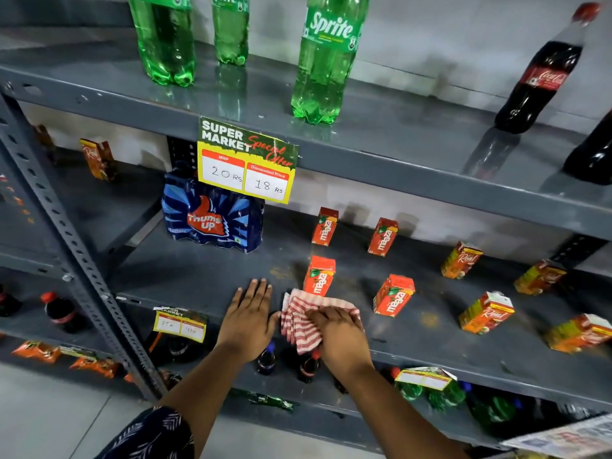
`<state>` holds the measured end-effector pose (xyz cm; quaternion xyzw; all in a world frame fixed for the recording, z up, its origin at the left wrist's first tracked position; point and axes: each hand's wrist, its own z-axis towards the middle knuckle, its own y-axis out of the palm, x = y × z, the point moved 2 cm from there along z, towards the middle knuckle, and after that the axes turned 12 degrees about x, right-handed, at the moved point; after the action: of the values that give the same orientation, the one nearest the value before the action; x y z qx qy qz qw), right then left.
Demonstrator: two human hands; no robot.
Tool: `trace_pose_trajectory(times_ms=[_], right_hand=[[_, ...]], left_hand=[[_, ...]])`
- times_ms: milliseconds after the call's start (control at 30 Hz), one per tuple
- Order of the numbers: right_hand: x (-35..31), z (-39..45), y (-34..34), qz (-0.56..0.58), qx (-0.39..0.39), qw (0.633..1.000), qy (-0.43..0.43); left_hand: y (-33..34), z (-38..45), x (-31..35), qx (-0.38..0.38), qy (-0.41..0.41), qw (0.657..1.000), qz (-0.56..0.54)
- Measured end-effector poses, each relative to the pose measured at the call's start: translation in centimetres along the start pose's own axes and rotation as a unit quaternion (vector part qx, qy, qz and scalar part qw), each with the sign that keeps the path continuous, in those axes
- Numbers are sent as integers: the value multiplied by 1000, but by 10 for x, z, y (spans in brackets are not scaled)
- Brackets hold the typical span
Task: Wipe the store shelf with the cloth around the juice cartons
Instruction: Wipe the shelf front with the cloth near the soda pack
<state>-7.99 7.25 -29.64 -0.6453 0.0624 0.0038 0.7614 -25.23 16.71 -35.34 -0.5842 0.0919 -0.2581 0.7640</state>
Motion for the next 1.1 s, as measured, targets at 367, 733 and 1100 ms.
trace_pose_trajectory(times_ms=[367, 733, 1100], right_hand=[[32, -50, -51, 30, 77, 996, 28], [50, -30, -8, -53, -47, 997, 37], [92, -84, -51, 27, 36, 998, 43]], left_hand=[[-9, -4, 7, 11, -5, 1000, -16], [2, -9, 41, -15, -2, 999, -45], [-6, -13, 50, -12, -3, 998, -58]])
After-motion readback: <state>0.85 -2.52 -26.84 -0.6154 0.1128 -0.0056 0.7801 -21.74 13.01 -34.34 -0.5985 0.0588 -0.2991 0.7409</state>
